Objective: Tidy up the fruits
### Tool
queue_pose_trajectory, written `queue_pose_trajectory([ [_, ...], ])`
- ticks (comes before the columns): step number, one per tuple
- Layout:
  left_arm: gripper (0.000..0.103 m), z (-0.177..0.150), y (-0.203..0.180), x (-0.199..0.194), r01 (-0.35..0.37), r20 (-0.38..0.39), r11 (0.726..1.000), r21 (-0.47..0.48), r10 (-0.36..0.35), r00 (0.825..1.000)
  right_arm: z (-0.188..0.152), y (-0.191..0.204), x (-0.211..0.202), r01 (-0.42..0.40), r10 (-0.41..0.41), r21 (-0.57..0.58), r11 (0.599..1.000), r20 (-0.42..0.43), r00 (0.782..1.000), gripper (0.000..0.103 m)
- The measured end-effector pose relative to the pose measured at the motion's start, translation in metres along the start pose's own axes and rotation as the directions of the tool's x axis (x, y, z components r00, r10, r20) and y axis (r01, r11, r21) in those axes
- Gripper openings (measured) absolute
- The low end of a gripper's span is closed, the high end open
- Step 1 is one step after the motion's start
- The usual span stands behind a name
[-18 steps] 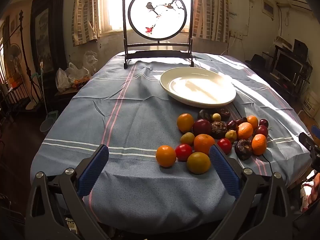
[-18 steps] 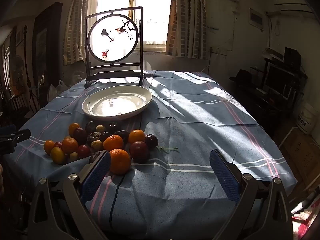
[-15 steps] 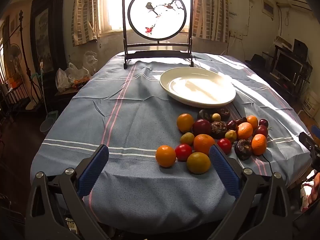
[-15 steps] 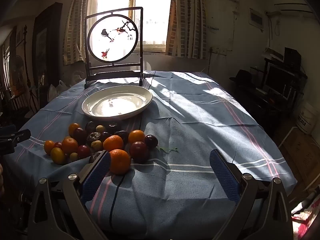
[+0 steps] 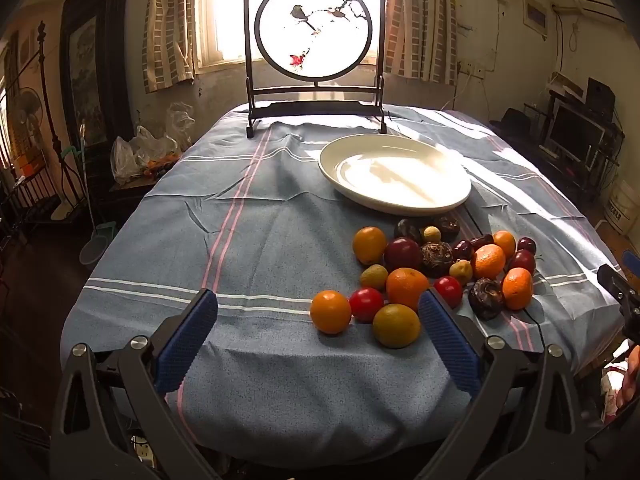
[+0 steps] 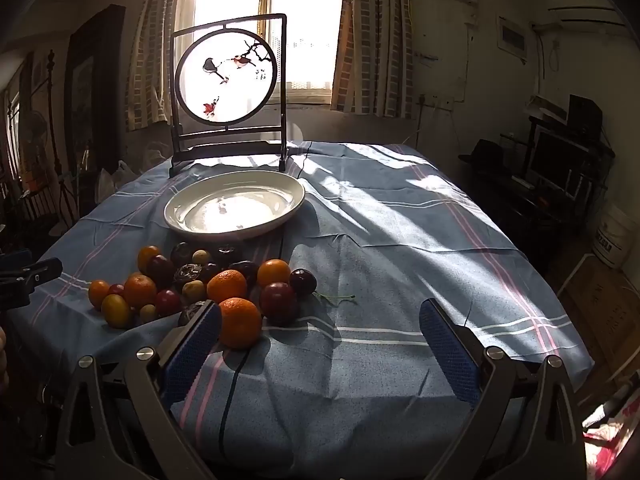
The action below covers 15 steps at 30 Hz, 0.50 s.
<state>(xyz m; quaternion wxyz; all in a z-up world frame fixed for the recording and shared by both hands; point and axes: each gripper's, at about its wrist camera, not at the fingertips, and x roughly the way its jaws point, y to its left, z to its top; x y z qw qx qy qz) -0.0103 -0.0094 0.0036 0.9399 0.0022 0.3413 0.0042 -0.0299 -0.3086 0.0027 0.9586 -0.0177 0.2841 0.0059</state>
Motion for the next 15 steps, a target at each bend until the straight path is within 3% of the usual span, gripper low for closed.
queue_pose_trajectory([
  [15, 0.098, 0.0001, 0.0004, 0.0009, 0.001, 0.0, 1.0, -0.001, -0.001, 1.0, 0.0, 0.0004, 0.0018, -0.002, 0.002, -0.002, 1.0, -0.002, 1.0, 0.099],
])
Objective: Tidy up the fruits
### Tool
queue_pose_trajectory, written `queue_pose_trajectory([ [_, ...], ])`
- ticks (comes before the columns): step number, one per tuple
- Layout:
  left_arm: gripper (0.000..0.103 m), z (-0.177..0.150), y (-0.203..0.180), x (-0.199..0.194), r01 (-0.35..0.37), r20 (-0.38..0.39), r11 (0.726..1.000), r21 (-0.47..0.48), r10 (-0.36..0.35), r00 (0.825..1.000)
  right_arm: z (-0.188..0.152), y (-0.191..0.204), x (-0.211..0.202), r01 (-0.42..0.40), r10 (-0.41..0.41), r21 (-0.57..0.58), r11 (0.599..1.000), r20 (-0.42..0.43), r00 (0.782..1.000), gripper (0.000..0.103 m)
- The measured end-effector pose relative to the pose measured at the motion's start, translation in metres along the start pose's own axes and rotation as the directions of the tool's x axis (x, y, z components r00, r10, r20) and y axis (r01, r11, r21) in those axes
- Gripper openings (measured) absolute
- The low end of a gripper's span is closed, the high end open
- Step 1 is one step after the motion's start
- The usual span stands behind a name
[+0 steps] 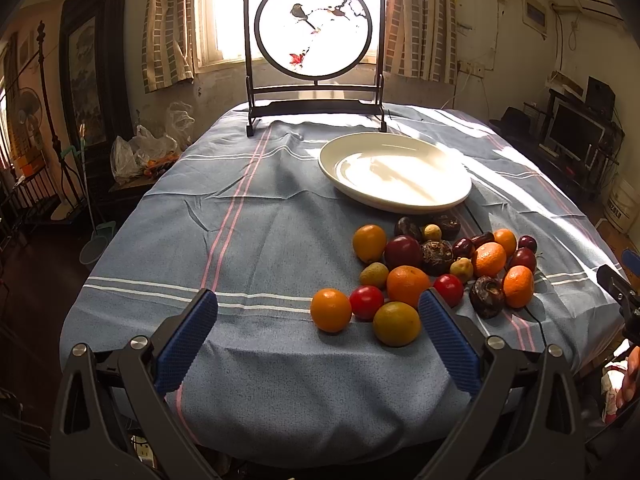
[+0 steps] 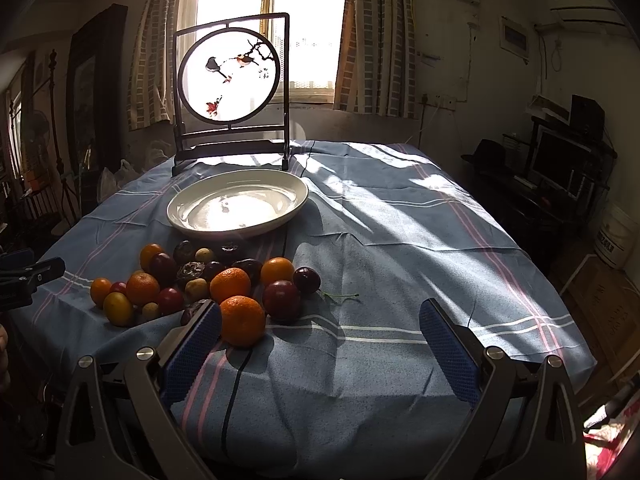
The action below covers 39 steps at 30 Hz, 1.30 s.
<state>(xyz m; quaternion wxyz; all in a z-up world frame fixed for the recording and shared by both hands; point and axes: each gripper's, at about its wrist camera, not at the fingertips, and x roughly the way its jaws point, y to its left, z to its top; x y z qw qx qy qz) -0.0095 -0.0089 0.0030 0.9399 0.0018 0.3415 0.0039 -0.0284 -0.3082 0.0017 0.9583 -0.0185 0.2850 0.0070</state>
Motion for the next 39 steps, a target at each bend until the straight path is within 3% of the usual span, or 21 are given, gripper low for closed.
queue_pose_trajectory([
  [7, 0.098, -0.001, 0.0, 0.0, 0.0, -0.002, 1.0, 0.001, 0.0, 1.0, -0.004, 0.005, -0.001, -0.009, 0.009, 0.002, 1.0, -0.003, 1.0, 0.099],
  [10, 0.098, -0.004, 0.001, 0.005, -0.002, -0.009, 1.0, 0.001, 0.002, 1.0, -0.006, 0.003, 0.008, -0.055, 0.056, 0.009, 0.998, -0.029, 0.998, 0.099],
  [12, 0.098, -0.009, 0.005, 0.015, 0.007, -0.029, 1.0, 0.001, -0.007, 1.0, -0.009, 0.004, 0.017, -0.1, 0.1, 0.007, 0.995, -0.061, 0.993, 0.099],
  [17, 0.098, -0.025, 0.01, 0.044, 0.038, -0.112, 0.999, 0.011, -0.036, 0.993, -0.015, 0.018, 0.041, -0.116, 0.109, -0.061, 0.991, -0.115, 0.987, 0.099],
  [22, 0.098, -0.032, -0.003, 0.053, 0.029, -0.125, 0.995, 0.099, -0.017, 0.992, -0.015, 0.039, 0.069, -0.216, 0.198, -0.082, 0.973, -0.188, 0.962, 0.088],
  [25, 0.098, -0.032, -0.006, 0.055, 0.014, -0.119, 0.991, 0.132, 0.002, 0.993, -0.015, 0.052, 0.081, -0.225, 0.2, -0.108, 0.968, -0.2, 0.959, 0.084],
  [31, 0.098, -0.025, 0.011, 0.063, -0.012, -0.13, 0.995, 0.101, 0.025, 0.991, -0.016, 0.061, 0.097, -0.258, 0.235, -0.09, 0.962, -0.209, 0.949, 0.084],
  [33, 0.098, -0.022, 0.016, 0.065, -0.024, -0.125, 0.995, 0.095, 0.036, 0.992, -0.016, 0.062, 0.097, -0.311, 0.289, -0.086, 0.947, -0.207, 0.935, 0.068],
  [35, 0.098, -0.021, 0.02, 0.069, -0.041, -0.127, 0.994, 0.097, 0.053, 0.99, -0.015, 0.061, 0.094, -0.266, 0.245, -0.105, 0.958, -0.179, 0.953, 0.044],
  [39, 0.098, -0.021, 0.025, 0.079, -0.04, -0.145, 0.994, 0.098, 0.054, 0.988, -0.015, 0.047, 0.094, -0.327, 0.317, -0.025, 0.945, -0.191, 0.929, 0.044],
])
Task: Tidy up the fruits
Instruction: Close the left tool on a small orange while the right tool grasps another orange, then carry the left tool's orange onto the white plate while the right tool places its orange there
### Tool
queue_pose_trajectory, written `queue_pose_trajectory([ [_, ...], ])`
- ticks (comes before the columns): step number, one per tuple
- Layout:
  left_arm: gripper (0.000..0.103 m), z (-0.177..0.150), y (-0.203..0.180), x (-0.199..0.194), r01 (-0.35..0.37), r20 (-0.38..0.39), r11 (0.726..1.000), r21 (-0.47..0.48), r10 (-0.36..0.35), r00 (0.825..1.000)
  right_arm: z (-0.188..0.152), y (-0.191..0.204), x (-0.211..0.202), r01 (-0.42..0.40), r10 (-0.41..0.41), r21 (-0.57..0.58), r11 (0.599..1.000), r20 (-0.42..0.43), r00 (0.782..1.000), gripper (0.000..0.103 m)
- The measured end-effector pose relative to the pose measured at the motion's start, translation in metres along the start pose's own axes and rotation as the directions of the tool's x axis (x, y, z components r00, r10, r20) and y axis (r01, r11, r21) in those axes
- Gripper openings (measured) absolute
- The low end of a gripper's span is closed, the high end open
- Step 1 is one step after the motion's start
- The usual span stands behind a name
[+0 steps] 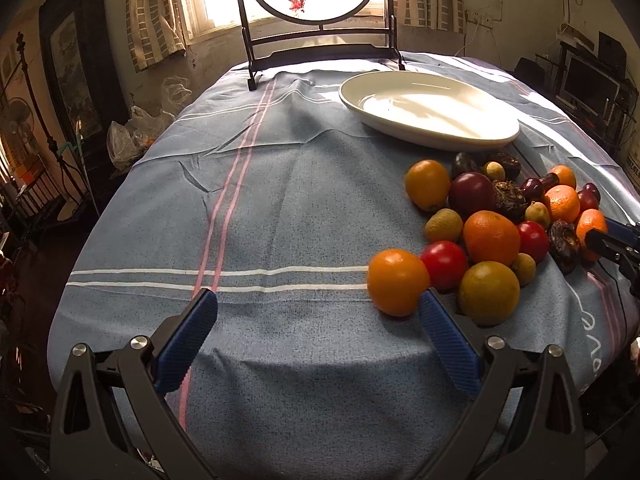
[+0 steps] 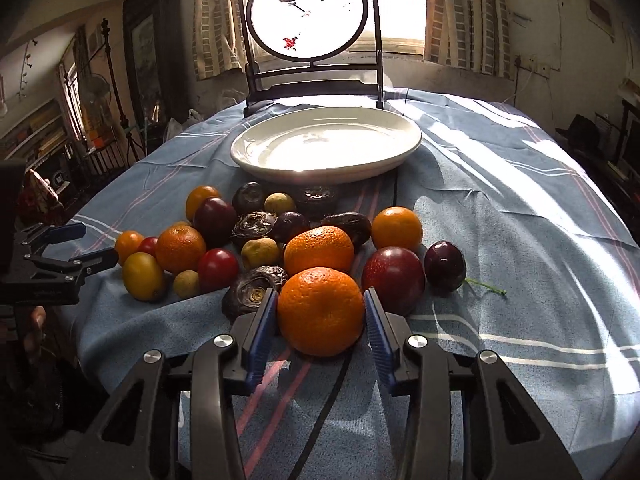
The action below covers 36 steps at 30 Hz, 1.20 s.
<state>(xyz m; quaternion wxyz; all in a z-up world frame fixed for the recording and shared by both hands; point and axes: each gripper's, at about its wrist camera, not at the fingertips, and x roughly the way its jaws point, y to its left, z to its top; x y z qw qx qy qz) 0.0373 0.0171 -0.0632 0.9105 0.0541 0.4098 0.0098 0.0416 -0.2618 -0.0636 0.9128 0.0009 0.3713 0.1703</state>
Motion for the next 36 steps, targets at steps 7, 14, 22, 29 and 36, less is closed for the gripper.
queue_pose_trajectory([
  [7, 0.098, 0.002, -0.013, 0.015, 0.026, -0.014, 0.998, 0.057, -0.026, 1.0, -0.002, -0.003, 0.001, -0.011, 0.012, 0.009, 1.0, -0.011, 1.0, 0.044],
  [14, 0.035, 0.006, -0.022, 0.023, 0.181, -0.011, 0.981, 0.069, -0.181, 0.983, -0.002, -0.004, 0.0, -0.015, 0.015, 0.011, 1.0, -0.013, 1.0, 0.044],
  [22, 0.035, 0.0, -0.025, 0.004, 0.212, 0.019, 0.974, 0.082, -0.214, 0.977, 0.002, -0.007, -0.012, -0.046, 0.044, 0.04, 0.998, 0.04, 0.998, 0.044],
  [29, 0.035, 0.014, -0.023, -0.013, 0.234, 0.061, 0.97, 0.073, -0.238, 0.969, 0.019, -0.015, -0.024, -0.087, 0.081, 0.063, 0.994, 0.084, 0.993, 0.044],
  [36, 0.035, 0.073, -0.044, -0.01, 0.289, 0.098, 0.951, 0.113, -0.3, 0.949, 0.084, -0.033, -0.011, -0.132, 0.121, 0.1, 0.986, 0.104, 0.987, 0.044],
])
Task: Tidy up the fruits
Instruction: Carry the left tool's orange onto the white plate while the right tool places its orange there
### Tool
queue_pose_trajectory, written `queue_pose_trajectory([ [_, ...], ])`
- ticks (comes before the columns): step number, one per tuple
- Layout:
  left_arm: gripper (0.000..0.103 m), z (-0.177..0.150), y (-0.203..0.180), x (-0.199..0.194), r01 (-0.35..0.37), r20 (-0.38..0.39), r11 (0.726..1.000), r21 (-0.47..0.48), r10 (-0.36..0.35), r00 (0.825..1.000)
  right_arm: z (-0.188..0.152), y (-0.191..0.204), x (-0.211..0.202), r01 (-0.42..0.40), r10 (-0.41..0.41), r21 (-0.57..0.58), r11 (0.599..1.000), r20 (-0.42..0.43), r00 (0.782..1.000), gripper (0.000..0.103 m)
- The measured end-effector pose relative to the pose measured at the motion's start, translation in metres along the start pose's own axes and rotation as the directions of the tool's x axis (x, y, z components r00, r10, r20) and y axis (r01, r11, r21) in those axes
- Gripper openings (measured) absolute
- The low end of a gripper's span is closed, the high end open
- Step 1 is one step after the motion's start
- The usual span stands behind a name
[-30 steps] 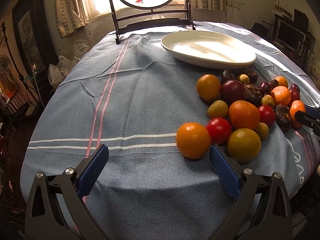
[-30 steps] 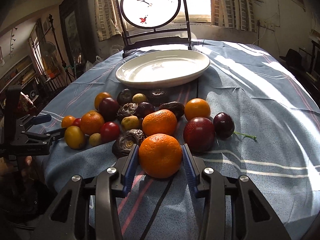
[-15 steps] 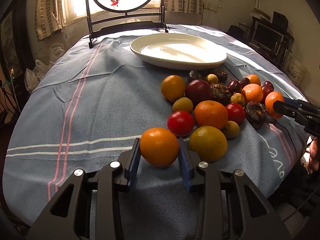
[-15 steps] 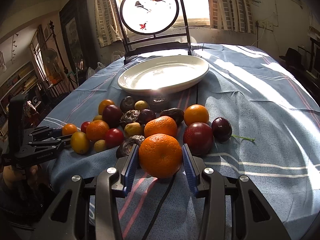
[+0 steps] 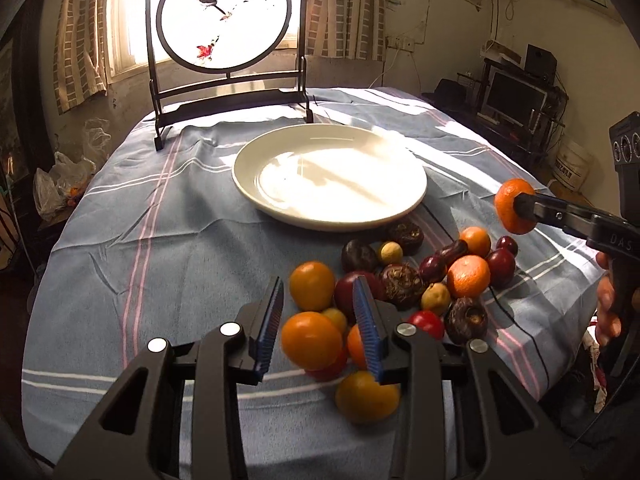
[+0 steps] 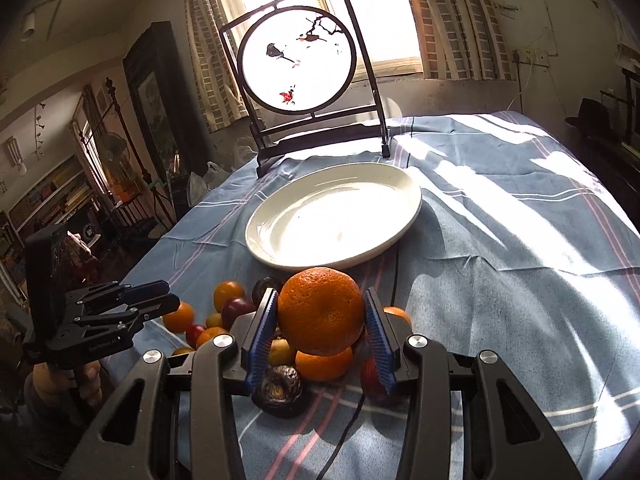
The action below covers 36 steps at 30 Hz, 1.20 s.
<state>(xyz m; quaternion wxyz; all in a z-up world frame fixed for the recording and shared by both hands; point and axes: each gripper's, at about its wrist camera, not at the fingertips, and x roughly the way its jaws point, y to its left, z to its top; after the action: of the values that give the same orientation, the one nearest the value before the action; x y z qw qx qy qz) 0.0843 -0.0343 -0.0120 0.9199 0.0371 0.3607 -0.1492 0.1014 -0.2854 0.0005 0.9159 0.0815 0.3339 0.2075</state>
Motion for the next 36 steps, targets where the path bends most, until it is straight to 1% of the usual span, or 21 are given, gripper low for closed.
queue_pose_trajectory([
  [2, 0.035, 0.023, -0.006, 0.013, 0.011, 0.006, 1.0, 0.015, -0.011, 1.0, 0.017, -0.002, 0.021, 0.0, 0.0, 0.004, 1.0, -0.026, 1.0, 0.044],
  [4, 0.036, 0.041, -0.011, 0.034, -0.024, -0.001, 0.999, 0.044, 0.024, 1.0, 0.03, -0.006, 0.044, 0.012, -0.011, 0.012, 1.0, -0.057, 0.998, 0.044],
  [6, 0.035, 0.052, -0.003, 0.051, -0.012, -0.047, 1.0, 0.001, 0.012, 0.999, 0.035, -0.011, 0.062, 0.033, -0.03, 0.034, 0.999, -0.079, 0.996, 0.044],
  [7, 0.035, 0.054, 0.002, 0.051, 0.006, -0.05, 1.0, -0.021, -0.007, 0.999, 0.035, -0.012, 0.066, 0.028, -0.025, 0.047, 0.999, -0.084, 0.996, 0.044],
  [8, 0.035, 0.053, 0.003, 0.045, 0.001, -0.037, 1.0, -0.02, -0.002, 0.999, 0.033, -0.011, 0.066, 0.013, -0.008, 0.05, 0.999, -0.082, 0.997, 0.044],
  [11, 0.037, 0.036, 0.004, 0.017, -0.02, -0.005, 0.999, 0.032, 0.02, 1.0, 0.019, -0.003, 0.057, -0.013, 0.014, 0.016, 1.0, -0.067, 0.998, 0.044],
  [13, 0.061, 0.02, 0.014, 0.008, -0.094, -0.001, 0.994, 0.058, 0.095, 0.996, 0.01, -0.001, 0.05, -0.018, 0.018, 0.007, 1.0, -0.059, 0.998, 0.044],
  [14, 0.078, 0.013, 0.022, 0.007, -0.15, 0.008, 0.987, 0.065, 0.149, 0.989, 0.006, -0.001, 0.049, -0.024, 0.025, 0.014, 1.0, -0.061, 0.998, 0.044],
  [15, 0.083, 0.009, 0.032, 0.01, -0.204, 0.016, 0.976, 0.071, 0.204, 0.979, 0.003, -0.002, 0.049, -0.03, 0.032, 0.023, 0.999, -0.066, 0.997, 0.044],
  [17, 0.083, 0.007, 0.057, 0.025, -0.291, -0.001, 0.955, 0.064, 0.292, 0.957, -0.004, -0.002, 0.048, -0.035, 0.038, 0.036, 0.999, -0.08, 0.996, 0.044],
  [19, 0.083, 0.011, 0.086, 0.044, -0.341, -0.011, 0.939, 0.05, 0.342, 0.94, -0.009, 0.001, 0.046, -0.038, 0.041, 0.038, 0.999, -0.087, 0.995, 0.044],
  [20, 0.078, 0.016, 0.099, 0.057, -0.362, -0.031, 0.931, 0.047, 0.363, 0.931, -0.01, 0.003, 0.044, -0.038, 0.041, 0.034, 0.999, -0.089, 0.995, 0.044],
  [21, 0.072, 0.023, 0.111, 0.069, -0.356, -0.052, 0.933, 0.046, 0.358, 0.932, -0.011, 0.005, 0.042, -0.037, 0.04, 0.029, 0.999, -0.089, 0.995, 0.044],
  [24, 0.064, 0.048, 0.14, 0.112, -0.336, -0.137, 0.941, 0.032, 0.337, 0.932, -0.011, 0.013, 0.036, -0.043, 0.044, 0.016, 0.999, -0.085, 0.995, 0.044],
  [26, 0.061, 0.058, 0.143, 0.138, -0.309, -0.177, 0.95, 0.054, 0.313, 0.933, -0.011, 0.016, 0.033, -0.037, 0.037, 0.008, 0.999, -0.079, 0.996, 0.044],
  [28, 0.046, 0.059, 0.136, 0.159, -0.308, -0.217, 0.946, 0.103, 0.324, 0.921, -0.01, 0.016, 0.029, -0.041, 0.042, 0.021, 0.999, -0.071, 0.997, 0.044],
  [29, 0.039, 0.059, 0.13, 0.158, -0.306, -0.204, 0.945, 0.114, 0.323, 0.924, -0.01, 0.015, 0.027, -0.044, 0.046, 0.027, 0.999, -0.065, 0.997, 0.044],
  [30, 0.039, 0.06, 0.128, 0.157, -0.304, -0.205, 0.945, 0.118, 0.323, 0.924, -0.009, 0.015, 0.024, -0.045, 0.047, 0.027, 0.999, -0.057, 0.997, 0.044],
  [32, 0.039, 0.06, 0.132, 0.151, -0.264, -0.203, 0.962, 0.071, 0.273, 0.94, -0.009, 0.013, 0.02, -0.035, 0.036, 0.019, 0.999, -0.046, 0.998, 0.044],
  [33, 0.039, 0.059, 0.133, 0.147, -0.258, -0.194, 0.964, 0.06, 0.265, 0.944, -0.009, 0.013, 0.02, -0.033, 0.034, 0.018, 0.999, -0.046, 0.998, 0.044],
  [36, 0.039, 0.055, 0.125, 0.125, -0.232, -0.145, 0.972, 0.046, 0.236, 0.961, -0.009, 0.012, 0.021, -0.04, 0.041, 0.01, 0.999, -0.054, 0.998, 0.044],
])
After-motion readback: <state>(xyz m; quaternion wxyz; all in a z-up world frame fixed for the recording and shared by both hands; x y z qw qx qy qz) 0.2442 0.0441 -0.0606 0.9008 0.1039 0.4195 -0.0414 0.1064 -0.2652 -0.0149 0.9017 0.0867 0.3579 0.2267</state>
